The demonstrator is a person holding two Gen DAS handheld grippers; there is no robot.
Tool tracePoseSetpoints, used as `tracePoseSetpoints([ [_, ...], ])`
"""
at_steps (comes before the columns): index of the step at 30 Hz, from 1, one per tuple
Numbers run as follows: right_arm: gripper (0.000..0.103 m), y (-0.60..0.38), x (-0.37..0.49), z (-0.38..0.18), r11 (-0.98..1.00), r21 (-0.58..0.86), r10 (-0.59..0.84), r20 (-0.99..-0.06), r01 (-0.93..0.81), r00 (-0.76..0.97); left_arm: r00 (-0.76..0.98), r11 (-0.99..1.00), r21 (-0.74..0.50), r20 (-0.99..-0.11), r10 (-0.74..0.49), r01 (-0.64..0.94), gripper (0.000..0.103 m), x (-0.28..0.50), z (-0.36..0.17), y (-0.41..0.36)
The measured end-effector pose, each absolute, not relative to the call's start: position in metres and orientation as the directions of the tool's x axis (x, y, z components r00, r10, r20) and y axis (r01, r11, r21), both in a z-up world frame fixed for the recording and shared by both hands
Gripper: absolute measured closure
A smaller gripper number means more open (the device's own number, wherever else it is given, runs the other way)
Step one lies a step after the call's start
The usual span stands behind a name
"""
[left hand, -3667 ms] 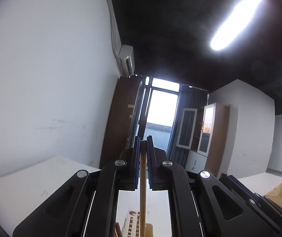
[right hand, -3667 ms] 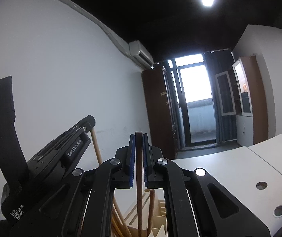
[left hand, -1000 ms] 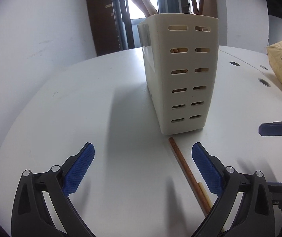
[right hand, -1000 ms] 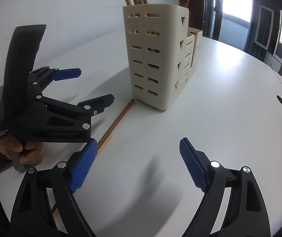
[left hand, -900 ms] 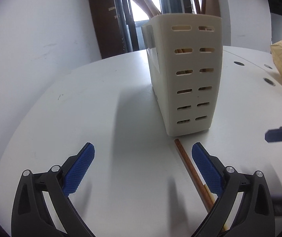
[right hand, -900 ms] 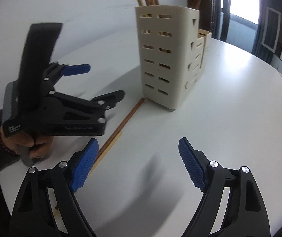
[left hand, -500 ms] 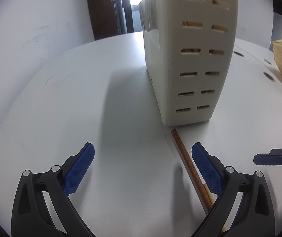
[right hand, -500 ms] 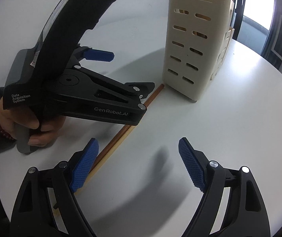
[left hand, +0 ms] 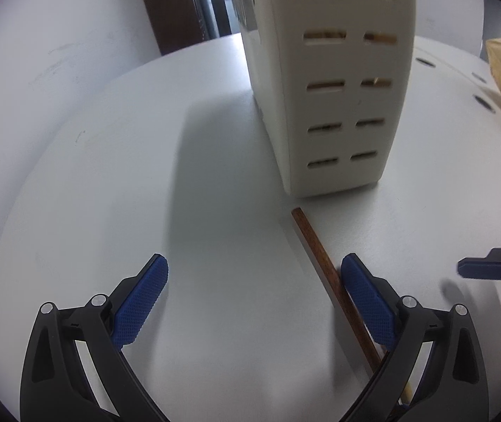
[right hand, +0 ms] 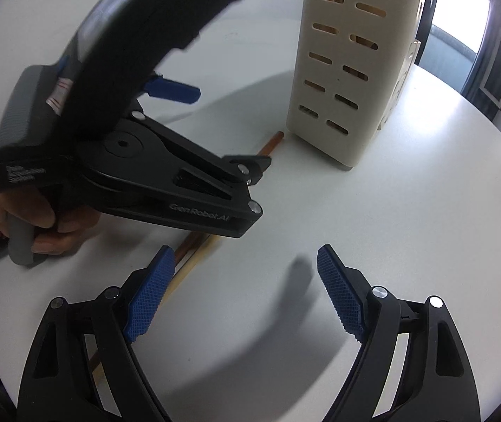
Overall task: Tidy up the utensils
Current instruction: 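Move both open tools down to the chopsticks beside the holder, then close the left tool on a dark chopstick while the right tool grasps a light chopstick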
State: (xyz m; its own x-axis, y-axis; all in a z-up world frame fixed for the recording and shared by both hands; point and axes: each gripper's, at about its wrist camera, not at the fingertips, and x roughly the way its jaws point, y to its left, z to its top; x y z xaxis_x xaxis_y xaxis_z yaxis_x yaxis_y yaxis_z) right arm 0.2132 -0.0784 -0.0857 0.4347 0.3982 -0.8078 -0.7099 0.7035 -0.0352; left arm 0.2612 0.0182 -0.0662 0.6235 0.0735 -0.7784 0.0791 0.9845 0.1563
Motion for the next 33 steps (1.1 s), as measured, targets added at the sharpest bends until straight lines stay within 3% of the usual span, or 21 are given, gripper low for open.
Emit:
tracePoseSetpoints([
  [11,0.020,-0.072,0.229,-0.089,0.719,-0.062,0.368,-0.811,-0.692,0.455,0.616,0.989,0.134,-0.785,0.062,0.071,0.009,0.266,-0.066,0.023],
  [21,0.020,-0.062,0.228,-0.091,0.751,-0.100,0.349,-0.778,-0.652,0.522,0.616,0.992,0.050,-0.787,-0.030,0.112,0.049,0.262,-0.066,0.024],
  [27,0.034,-0.057,0.234,-0.099,0.763,-0.095,0.336,-0.787,-0.640,0.518,0.618,0.990,0.034,-0.784,-0.060,0.139,0.088,0.256,-0.067,0.018],
  [31,0.058,-0.054,0.232,-0.098,0.760,-0.099,0.341,-0.781,-0.643,0.523,0.618,0.992,0.019,-0.784,-0.064,0.126,0.093,0.255,-0.067,0.022],
  [33,0.060,-0.053,0.233,-0.099,0.760,-0.097,0.342,-0.781,-0.642,0.523,0.618,0.993,0.016,-0.784,-0.062,0.120,0.095,0.259,-0.067,0.027],
])
